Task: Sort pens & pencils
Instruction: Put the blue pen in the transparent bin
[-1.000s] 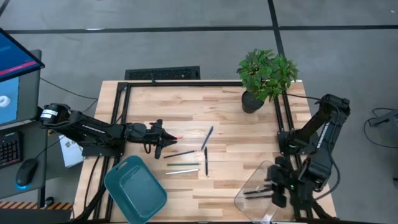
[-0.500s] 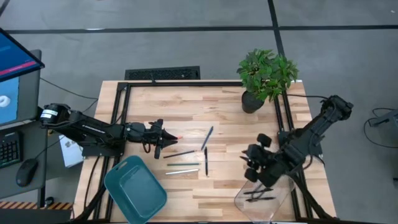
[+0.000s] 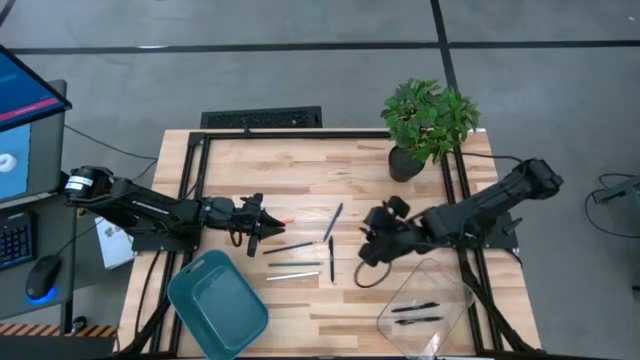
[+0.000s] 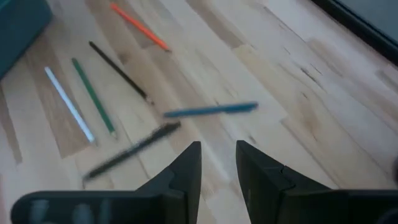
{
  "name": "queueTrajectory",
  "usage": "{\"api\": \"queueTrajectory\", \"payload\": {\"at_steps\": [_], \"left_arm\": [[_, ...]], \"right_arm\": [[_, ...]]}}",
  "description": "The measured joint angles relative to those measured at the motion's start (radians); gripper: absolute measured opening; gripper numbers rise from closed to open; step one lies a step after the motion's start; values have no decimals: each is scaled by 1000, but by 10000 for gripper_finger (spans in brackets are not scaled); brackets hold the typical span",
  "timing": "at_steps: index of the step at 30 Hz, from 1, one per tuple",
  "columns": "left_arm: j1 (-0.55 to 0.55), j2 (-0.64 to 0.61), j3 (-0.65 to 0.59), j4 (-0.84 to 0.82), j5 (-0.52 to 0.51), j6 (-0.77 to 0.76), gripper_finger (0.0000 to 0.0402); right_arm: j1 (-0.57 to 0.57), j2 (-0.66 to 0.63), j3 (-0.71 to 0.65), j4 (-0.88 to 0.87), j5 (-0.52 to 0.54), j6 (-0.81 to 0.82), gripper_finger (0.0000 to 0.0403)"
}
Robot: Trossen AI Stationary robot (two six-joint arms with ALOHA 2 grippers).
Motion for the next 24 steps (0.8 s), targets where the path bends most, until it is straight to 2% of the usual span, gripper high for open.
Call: {"api": "queueTrajectory", "payload": {"at_steps": [8,13,20,24], "left_arm": [[0,0,0,9,0,0,71],[0,0,0,16,0,1,71],[0,0,0,21,-1,1,71],[0,0,0,22,-1,1,71]], "right_arm": [[-100,160,0,164,-110,-93,123],[-116,224,-1,252,-117,-153,123],[-107,289,1,525,-118,-373,123],[-115,316,1,588,-241,-494,123]]}}
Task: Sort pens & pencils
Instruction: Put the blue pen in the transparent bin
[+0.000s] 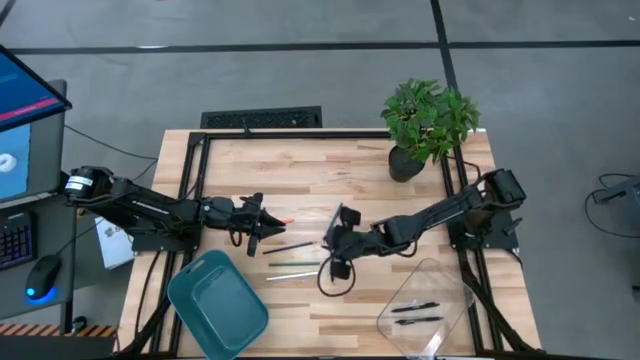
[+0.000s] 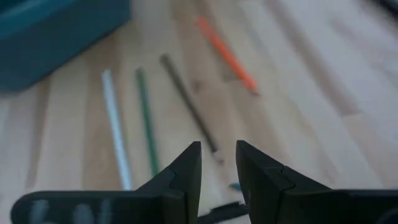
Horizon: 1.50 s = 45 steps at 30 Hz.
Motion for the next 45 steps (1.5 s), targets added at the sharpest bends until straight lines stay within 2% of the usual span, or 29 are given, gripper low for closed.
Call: {"api": "queueTrajectory", "payload": {"at_steps": [10,15,25,38,45], "left_arm": [[0,0,0,2,1,23,71],[0,0,0,0,5,23,71],[0,0,0,0,7,23,71],[0,0,0,0,7,46,71],[0,0,0,0,7,82,71]], "right_arm": [[-42,4,0,-16,-402,-294,123],[-91,8,1,-18,-539,-320,123],[-204,8,1,-155,-539,-354,123],[-310,8,1,-175,-545,-442,123],[-348,8,1,-72,-711,-513,120]]}}
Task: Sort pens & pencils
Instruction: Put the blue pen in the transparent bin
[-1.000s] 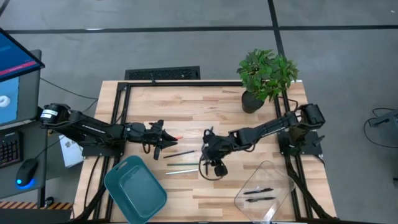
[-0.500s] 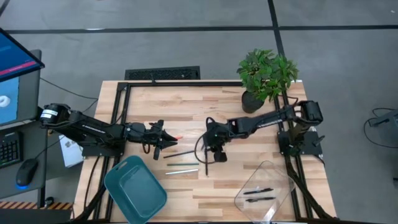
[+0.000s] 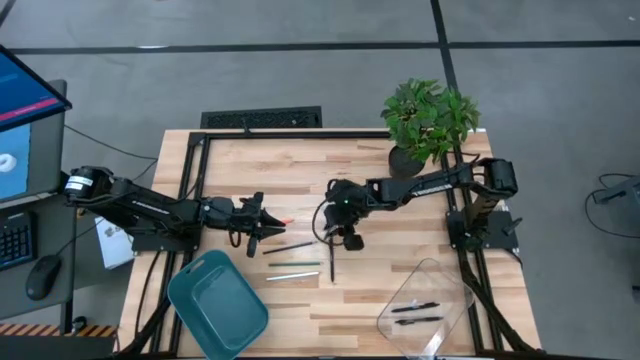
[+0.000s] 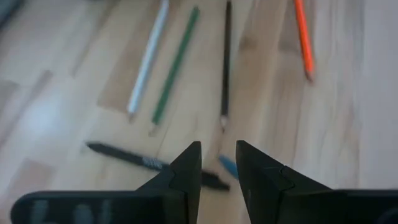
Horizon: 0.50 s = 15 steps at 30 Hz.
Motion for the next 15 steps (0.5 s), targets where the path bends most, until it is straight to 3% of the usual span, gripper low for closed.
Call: {"api": "queueTrajectory", "payload": {"at_steps": [10,15], "left_arm": [[0,0,0,0,45,16,71],[0,0,0,0,48,19,71]], "right_arm": [[-59,2,0,185,-242,-5,107],[-79,2,0,153,-211,32,102]]}}
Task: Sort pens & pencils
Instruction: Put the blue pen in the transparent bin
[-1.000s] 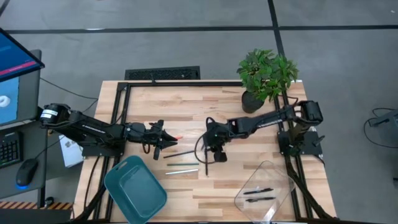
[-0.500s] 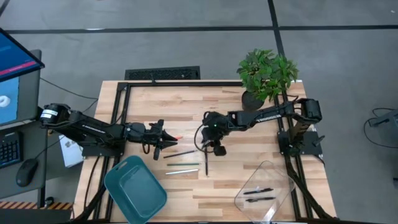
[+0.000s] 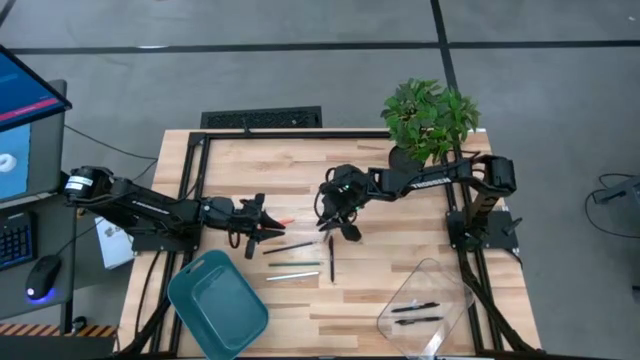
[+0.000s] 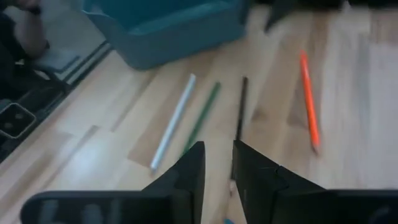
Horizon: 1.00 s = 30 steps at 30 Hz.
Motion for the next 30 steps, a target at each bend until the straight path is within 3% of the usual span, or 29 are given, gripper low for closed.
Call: {"api": "queueTrajectory", "payload": {"at_steps": [9,15,20,26,30], "left_arm": [[0,0,0,2,-1,5,71],[0,0,0,2,-2,0,71],[0,0,0,2,-2,-11,71],[0,0,0,2,-2,-31,71],[0,0,0,2,-2,-31,71]], "right_arm": [[23,1,0,-73,508,509,102],[90,1,0,-73,645,848,102],[160,1,0,-117,752,950,102],[220,1,-1,-288,971,1128,102],[225,1,-1,-332,986,1211,102]]}}
